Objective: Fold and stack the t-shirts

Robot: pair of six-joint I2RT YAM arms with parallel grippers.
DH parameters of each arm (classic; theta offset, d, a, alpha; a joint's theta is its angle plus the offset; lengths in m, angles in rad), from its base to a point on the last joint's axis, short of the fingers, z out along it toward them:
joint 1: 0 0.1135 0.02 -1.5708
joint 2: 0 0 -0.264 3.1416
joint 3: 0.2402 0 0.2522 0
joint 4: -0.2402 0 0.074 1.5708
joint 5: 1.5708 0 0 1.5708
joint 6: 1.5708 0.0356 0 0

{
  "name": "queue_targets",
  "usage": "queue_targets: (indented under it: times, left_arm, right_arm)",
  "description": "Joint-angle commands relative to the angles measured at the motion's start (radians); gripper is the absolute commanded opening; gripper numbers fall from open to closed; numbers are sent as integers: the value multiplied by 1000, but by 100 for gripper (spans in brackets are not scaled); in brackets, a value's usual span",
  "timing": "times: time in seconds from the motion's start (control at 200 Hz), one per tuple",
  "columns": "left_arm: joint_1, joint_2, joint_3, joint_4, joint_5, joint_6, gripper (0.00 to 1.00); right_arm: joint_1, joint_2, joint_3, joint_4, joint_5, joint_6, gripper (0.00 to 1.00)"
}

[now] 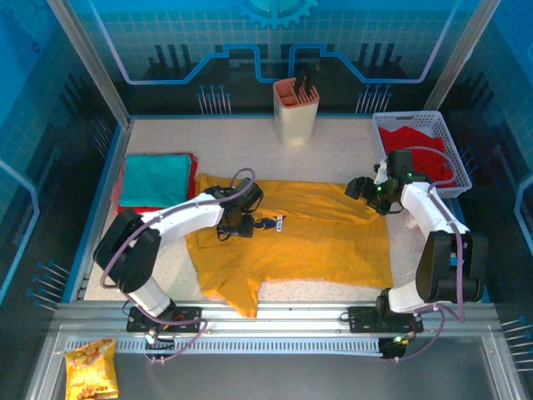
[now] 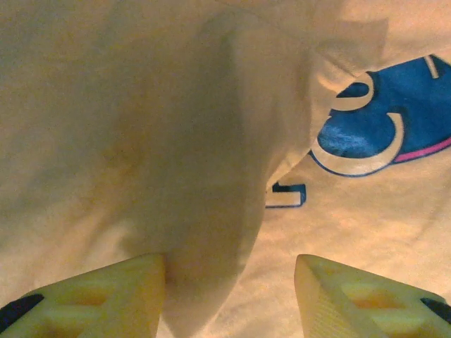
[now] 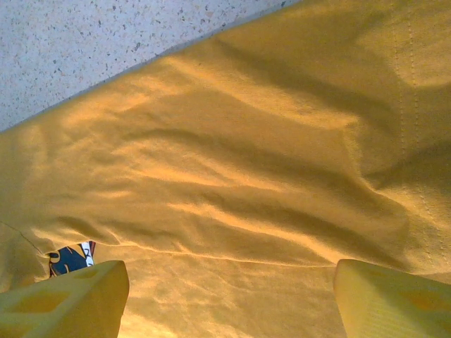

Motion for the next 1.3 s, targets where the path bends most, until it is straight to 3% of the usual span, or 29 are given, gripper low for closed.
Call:
queue_targets:
  times: [0.0, 0.145, 0.355, 0.54, 0.765, 0.87, 0.936, 1.021, 1.171, 1.296]
  left_arm:
    - [-25, 44, 54, -43, -101, 35, 51]
    - [-44, 126, 102, -121, -162, 39, 46]
    - [-39, 116, 99, -128, -172, 56, 22]
    - [41, 69, 120, -114, 16, 115, 6]
    - [270, 2, 49, -6, 389, 150, 5]
    - [331, -8, 34, 24, 424, 149, 7]
    - [367, 5, 22, 53, 474, 143, 15]
    - [413, 59, 22, 69, 555, 138, 18]
    - [439, 121, 35, 76, 553, 151, 30]
    - [447, 125, 57, 59, 442, 151, 32]
  right_arm:
    - [18, 5, 2, -10, -15, -6, 77]
    - [18, 7, 5, -12, -12, -9, 77]
    - [18, 11, 8, -13, -14, -10, 77]
    - [19, 13, 12, -18, -14, -14, 77]
    - [15, 9, 7, -18, -15, -16, 77]
    - [16, 10, 7, -18, -14, -16, 77]
    - [17, 9, 11, -18, -18, -16, 77]
    - [18, 11, 16, -20, -18, -16, 77]
    - [17, 12, 25, -30, -17, -23, 77]
    - [16, 9, 29, -34, -15, -23, 77]
